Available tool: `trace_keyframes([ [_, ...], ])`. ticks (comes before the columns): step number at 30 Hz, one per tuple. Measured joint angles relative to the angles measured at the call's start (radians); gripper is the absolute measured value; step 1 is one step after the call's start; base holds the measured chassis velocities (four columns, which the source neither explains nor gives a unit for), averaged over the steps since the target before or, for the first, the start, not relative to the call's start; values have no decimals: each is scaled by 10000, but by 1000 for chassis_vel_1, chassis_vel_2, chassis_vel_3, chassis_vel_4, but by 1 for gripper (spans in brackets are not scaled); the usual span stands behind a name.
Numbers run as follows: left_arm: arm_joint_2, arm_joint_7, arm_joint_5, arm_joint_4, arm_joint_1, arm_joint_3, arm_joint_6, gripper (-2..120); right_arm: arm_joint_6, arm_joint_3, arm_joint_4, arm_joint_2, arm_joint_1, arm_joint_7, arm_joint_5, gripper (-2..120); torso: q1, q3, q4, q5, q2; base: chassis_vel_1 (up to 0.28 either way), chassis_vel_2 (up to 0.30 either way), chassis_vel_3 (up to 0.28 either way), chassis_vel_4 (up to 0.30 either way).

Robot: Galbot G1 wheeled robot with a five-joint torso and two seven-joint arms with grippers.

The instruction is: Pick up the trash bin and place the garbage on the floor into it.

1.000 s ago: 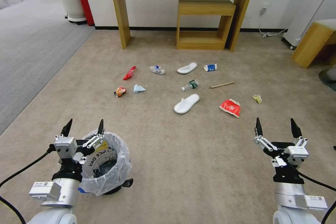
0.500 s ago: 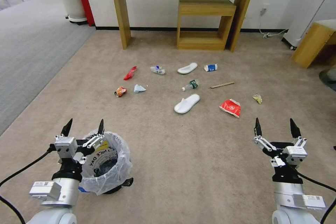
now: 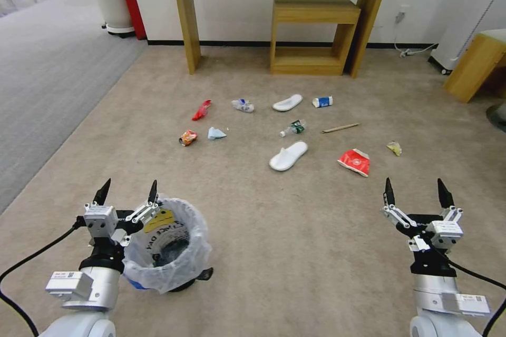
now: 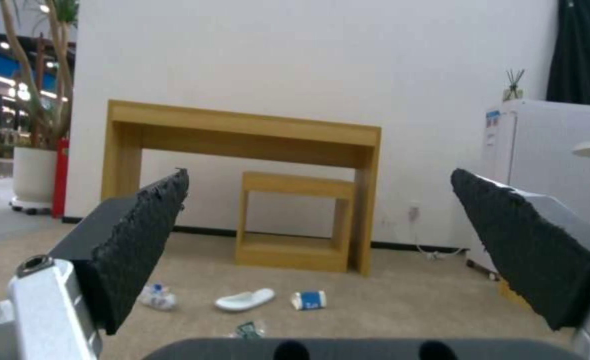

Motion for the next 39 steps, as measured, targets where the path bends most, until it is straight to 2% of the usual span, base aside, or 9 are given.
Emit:
trace_keyframes([
  [9, 90, -64, -107, -4, -33, -49, 131, 100, 11, -29, -43, 40, 80, -73, 16, 100, 1, 0, -1, 3, 0, 48, 46, -32, -33],
  [15, 616, -606, -613, -446, 86, -141, 1314, 100, -4, -35, -45, -4, 77, -57, 20, 100, 0, 0, 1, 3, 1, -6, -5, 9, 8],
  [18, 1803, -1292, -1050, -630, 136, -466, 3069, 100, -27, -33, -6, -186, 58, -9, 40, 100, 0, 0, 0, 2, 0, 0, 0, 0, 0],
  [19, 1803, -1292, -1050, -630, 136, -466, 3069, 100, -27, -33, -6, -186, 58, -9, 40, 100, 0, 0, 0, 2, 0, 0, 0, 0, 0],
  [22, 2781, -2149, -2345, -613, 48, -545, 5377, 100, -35, -29, 64, -413, 102, 160, 224, 100, 0, 0, 0, 0, 0, 0, 0, 0, 0],
  [23, 2781, -2149, -2345, -613, 48, -545, 5377, 100, -35, -29, 64, -413, 102, 160, 224, 100, 0, 0, 0, 0, 0, 0, 0, 0, 0],
  [26, 3565, -2719, -3571, -372, -102, -496, 6877, 100, -103, -75, 176, -575, 148, 451, 531, 100, 0, 0, 1, -1, 0, 0, 0, 0, 0],
  [34, 4620, -2874, -4439, 764, -792, -448, 7208, 100, -83, -123, -48, -741, 140, 488, 593, 100, 1, 1, -1, 0, 0, 0, 0, 0, 0],
  [39, 4603, -3384, -5162, 1136, -1156, -354, 7177, 100, -23, -209, -189, -753, 127, 435, 523, 100, 1, 0, 0, 1, 0, 0, 0, 0, 0],
])
